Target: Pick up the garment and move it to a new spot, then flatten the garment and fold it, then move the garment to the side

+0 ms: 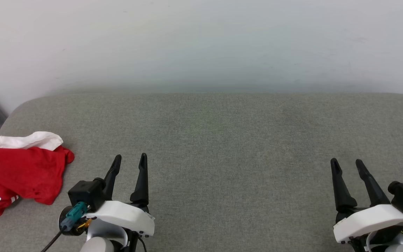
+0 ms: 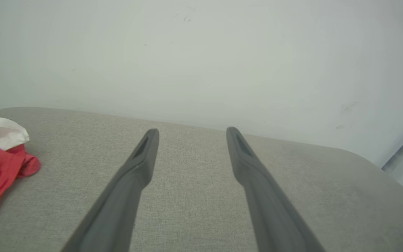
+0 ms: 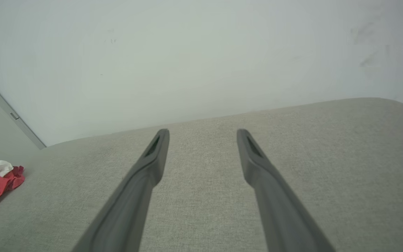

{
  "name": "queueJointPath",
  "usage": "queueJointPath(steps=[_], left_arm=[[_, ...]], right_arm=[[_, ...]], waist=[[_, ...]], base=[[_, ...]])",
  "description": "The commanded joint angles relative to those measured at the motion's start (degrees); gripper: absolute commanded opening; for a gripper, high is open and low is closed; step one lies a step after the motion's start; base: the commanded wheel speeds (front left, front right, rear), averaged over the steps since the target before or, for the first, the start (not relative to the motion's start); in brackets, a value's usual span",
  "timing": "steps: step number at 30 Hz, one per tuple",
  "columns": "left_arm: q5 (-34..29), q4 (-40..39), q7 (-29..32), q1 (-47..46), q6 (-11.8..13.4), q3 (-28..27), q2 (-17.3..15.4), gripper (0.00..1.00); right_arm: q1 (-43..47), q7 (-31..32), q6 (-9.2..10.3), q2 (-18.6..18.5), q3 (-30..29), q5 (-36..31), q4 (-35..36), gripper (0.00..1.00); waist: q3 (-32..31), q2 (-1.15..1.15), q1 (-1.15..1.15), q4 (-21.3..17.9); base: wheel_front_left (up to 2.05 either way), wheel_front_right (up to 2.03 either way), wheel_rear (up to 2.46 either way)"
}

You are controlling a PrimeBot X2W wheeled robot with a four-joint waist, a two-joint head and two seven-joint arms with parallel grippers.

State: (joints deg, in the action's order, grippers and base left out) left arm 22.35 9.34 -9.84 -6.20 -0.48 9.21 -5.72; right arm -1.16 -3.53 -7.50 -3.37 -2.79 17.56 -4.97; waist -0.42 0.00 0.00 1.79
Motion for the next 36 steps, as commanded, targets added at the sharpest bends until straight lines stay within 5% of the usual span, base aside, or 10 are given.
queueJointPath(steps=[1, 36], left_arm=[[-1.6, -0.3, -0.5, -1.1, 0.3, 0.5, -0.4, 1.00], [-14.4, 3.4, -4.7, -1.4, -1.0, 1.6, 0.8, 1.00]], right_arm=[[0.0, -0.4, 0.01, 0.2, -0.2, -1.9, 0.9, 1.00], [1.2, -2.2, 0.02, 0.5, -1.2, -15.9, 2.8, 1.00]], waist=[[0.0, 0.00, 0.00, 0.0], [-0.5, 0.00, 0.00, 0.7]], base=[[0.00, 0.00, 0.00], [0.00, 0.00, 0.00]])
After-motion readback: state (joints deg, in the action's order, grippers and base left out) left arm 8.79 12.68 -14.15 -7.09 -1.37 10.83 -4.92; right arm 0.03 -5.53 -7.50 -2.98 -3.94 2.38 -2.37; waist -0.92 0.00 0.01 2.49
